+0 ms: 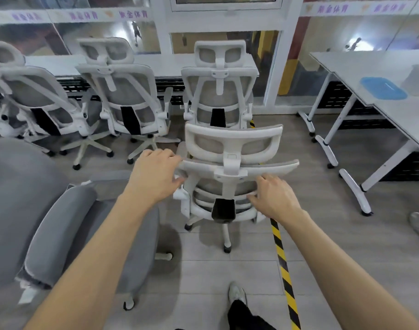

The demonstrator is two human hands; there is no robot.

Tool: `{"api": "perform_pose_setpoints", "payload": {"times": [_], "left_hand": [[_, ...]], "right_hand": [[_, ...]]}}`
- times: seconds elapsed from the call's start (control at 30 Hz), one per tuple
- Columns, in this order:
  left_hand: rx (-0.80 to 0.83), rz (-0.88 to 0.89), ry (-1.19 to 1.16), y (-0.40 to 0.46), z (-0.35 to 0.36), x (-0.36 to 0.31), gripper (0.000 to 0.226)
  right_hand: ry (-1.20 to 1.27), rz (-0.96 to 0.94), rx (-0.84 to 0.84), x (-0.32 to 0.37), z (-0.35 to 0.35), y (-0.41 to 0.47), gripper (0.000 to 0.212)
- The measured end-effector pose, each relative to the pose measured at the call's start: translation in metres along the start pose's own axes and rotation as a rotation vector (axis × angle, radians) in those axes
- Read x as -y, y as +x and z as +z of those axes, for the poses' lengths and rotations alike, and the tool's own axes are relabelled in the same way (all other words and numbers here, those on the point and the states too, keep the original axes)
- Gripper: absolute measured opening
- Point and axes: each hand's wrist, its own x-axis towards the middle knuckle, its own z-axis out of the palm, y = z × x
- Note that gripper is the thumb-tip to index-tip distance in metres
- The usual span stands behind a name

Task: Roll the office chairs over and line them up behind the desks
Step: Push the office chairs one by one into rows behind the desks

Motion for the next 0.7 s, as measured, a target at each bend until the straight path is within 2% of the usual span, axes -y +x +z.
{"api": "perform_pose_setpoints", "payload": {"times": [0.17, 0.37, 0.53, 0.7], "left_hand": [[0.108, -0.164, 0.027, -0.141, 0.025, 0.056, 0.044], [0.225, -0.337, 0.064, -0.272, 0.043, 0.139, 0.048], [0.263, -0.414, 0.104, -0.317, 0.042, 0.212, 0.043], [0.181, -0.447, 0.097, -0.322, 0.042, 0.314, 0.043]], "right_hand": [[-0.044, -0.223, 0.112, 0.123, 0.005, -0.055, 0.04], [-0.026, -0.418, 0.166, 0.267, 0.019, -0.082, 0.044], [-0.064, -0.55, 0.166, 0.367, 0.03, -0.073, 0.042], [-0.037, -0.631, 0.194, 0.468, 0.062, -0.047, 0.037]]}}
